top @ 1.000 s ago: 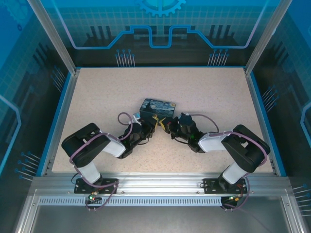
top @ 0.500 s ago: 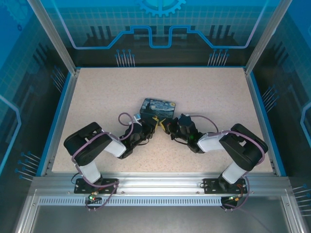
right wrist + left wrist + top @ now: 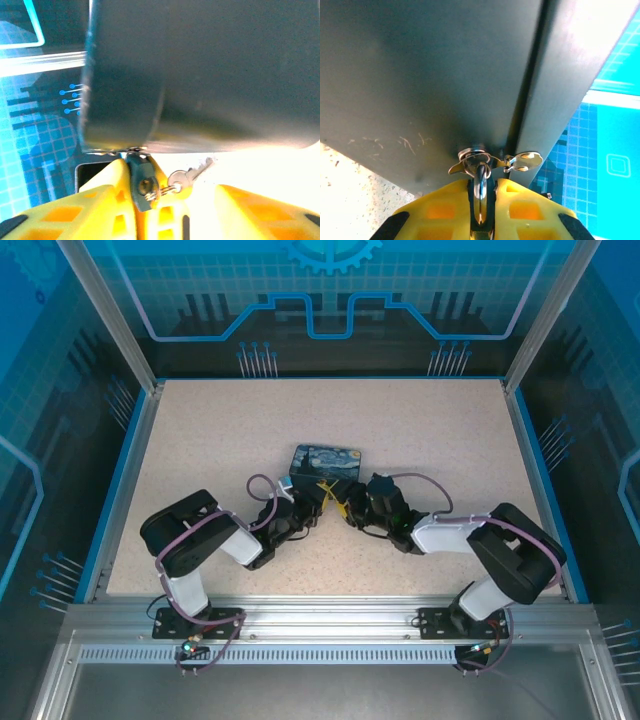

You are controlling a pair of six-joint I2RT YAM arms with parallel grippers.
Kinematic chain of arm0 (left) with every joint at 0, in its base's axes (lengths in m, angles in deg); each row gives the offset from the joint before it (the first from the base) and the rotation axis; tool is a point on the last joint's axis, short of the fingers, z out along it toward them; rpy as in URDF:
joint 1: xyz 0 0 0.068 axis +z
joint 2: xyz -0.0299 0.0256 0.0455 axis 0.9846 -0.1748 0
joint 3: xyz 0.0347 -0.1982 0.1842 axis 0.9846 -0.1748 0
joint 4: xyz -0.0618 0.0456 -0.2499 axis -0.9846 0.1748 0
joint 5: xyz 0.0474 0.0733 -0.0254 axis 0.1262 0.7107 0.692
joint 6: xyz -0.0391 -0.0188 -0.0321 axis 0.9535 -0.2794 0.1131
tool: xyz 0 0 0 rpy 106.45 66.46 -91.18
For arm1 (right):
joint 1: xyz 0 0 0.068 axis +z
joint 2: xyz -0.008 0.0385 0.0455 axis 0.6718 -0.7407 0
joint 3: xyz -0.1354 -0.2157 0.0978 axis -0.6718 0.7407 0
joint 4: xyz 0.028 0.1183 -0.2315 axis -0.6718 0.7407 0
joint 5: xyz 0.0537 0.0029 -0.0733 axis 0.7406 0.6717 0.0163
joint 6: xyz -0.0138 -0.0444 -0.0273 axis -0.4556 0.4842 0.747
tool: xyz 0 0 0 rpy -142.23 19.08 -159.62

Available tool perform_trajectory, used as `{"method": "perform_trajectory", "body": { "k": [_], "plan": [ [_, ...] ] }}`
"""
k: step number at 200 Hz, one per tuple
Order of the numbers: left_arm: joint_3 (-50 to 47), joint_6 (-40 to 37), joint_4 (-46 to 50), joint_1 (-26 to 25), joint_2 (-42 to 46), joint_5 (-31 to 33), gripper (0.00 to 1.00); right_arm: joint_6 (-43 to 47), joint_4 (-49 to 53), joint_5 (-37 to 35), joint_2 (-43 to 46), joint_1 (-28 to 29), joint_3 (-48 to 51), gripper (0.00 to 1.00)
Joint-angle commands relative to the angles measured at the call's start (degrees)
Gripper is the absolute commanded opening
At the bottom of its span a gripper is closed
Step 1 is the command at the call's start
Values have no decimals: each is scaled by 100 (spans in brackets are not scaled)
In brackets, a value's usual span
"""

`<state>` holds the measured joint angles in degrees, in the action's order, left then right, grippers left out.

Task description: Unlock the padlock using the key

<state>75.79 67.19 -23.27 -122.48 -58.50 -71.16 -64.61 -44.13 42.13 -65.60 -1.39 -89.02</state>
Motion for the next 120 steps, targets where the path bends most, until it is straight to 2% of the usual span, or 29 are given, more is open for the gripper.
{"method": "perform_trajectory", "body": {
  "k": [1,20,50,66,85,120],
  "plan": [
    [-24,36,-710,-149,-102,-391,0,195,-76,199,350,49,25,65],
    [-27,29,-710,-142,-109,-391,0,311,108,191,629,1,159,72],
    [-26,16,-709,-139,-130,-398,0,621,867,64,1306,-97,326,73],
    [-18,9,-706,-140,-132,-401,0,828,1363,-50,1694,-149,347,68],
    [2,5,-710,-134,-133,-402,0,968,1687,-97,1977,-235,363,56],
    [56,-6,-709,-141,-148,-420,0,919,1732,-31,1958,-336,465,42]
  ]
}}
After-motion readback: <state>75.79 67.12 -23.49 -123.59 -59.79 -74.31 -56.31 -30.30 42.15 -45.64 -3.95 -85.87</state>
